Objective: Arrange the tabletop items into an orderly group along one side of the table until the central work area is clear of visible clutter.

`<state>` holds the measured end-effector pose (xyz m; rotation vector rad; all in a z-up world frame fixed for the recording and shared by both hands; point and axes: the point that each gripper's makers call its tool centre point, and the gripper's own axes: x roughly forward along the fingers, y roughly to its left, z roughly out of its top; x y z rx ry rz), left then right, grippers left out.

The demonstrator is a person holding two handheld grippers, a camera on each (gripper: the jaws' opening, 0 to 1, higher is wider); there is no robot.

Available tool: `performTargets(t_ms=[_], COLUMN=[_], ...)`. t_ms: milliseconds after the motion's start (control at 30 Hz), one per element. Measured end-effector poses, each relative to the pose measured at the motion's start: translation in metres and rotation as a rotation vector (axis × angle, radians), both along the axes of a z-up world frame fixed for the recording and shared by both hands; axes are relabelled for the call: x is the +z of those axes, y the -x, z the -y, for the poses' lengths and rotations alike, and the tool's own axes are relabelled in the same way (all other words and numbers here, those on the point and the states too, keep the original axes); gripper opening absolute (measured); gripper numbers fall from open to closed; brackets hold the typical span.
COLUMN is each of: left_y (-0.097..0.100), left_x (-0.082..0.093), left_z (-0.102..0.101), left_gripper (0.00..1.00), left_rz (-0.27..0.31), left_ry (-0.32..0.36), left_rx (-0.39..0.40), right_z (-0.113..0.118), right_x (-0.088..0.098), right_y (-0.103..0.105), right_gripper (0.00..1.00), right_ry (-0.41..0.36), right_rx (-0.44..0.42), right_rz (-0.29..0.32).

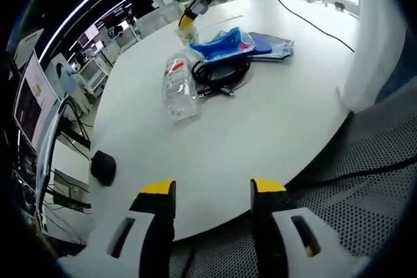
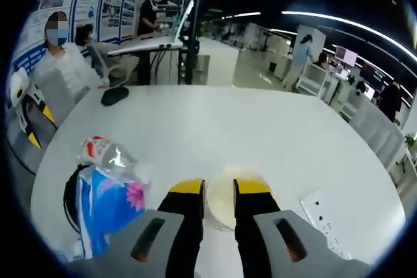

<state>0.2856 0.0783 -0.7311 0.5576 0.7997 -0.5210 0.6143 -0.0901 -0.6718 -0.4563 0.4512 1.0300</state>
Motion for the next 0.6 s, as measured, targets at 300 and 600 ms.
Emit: performTargets(t_ms=[300,600], left_y=[-0.002,-0.003], left_x=[0.003,0.005], left_z=[0.000,0.003], left_gripper=[0.46,0.47], left_rz=[0.011,0.024], left_ry=[0.007,0.023], left_rx=[0.002,-0.002], right_z=[0.004,0.016], right_x=[0.012,0.029], right_y=[0.011,0.029], right_gripper=[0.44,0.60], right_ry=[-0.044,-0.106], right_rx=[-0.031,-0.094], right_rz=[-0.006,-0.015])
